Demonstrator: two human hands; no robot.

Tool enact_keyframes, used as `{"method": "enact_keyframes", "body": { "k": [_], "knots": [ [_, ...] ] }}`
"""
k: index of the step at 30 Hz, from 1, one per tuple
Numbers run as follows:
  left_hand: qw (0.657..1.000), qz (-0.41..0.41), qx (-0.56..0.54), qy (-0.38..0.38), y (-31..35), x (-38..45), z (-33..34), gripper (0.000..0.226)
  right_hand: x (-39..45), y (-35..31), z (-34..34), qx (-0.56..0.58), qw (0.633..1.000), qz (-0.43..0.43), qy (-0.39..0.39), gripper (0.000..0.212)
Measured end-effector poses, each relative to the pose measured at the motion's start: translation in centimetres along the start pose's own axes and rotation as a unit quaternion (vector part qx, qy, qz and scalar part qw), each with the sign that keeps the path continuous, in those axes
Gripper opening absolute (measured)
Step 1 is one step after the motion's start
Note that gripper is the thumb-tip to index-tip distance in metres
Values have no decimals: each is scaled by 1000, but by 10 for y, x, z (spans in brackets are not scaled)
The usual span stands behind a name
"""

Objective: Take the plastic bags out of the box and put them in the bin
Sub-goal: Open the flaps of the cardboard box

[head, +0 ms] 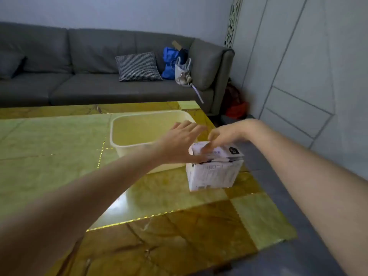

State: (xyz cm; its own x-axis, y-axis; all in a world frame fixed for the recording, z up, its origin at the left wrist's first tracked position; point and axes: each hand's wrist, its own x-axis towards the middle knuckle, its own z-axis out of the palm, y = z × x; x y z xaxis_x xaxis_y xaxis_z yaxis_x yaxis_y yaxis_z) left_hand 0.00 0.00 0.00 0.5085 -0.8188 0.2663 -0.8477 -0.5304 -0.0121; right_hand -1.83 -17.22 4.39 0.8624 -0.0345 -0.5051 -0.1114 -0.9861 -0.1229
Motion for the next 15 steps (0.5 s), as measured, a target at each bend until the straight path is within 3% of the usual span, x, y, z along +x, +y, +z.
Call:
{"method": "enact_keyframes", "body": {
  "k": [3,8,12,15],
  "knots": [
    [999,-15,-29,-25,18,-15,1,73,-20,1,26,-20,1000,13,4,95],
    [997,-32,-70,-20,44,-40,-3,66,-40,-4,55,36,998,-19,44,93],
    [979,-108,-167,54,45,-46,-4,56,-56,6,47,183,980,-33,70,67],
    [963,-136,-164,164,43,-48,-7,32,-61,20,44,354,918,-25,174,39]
  ]
}}
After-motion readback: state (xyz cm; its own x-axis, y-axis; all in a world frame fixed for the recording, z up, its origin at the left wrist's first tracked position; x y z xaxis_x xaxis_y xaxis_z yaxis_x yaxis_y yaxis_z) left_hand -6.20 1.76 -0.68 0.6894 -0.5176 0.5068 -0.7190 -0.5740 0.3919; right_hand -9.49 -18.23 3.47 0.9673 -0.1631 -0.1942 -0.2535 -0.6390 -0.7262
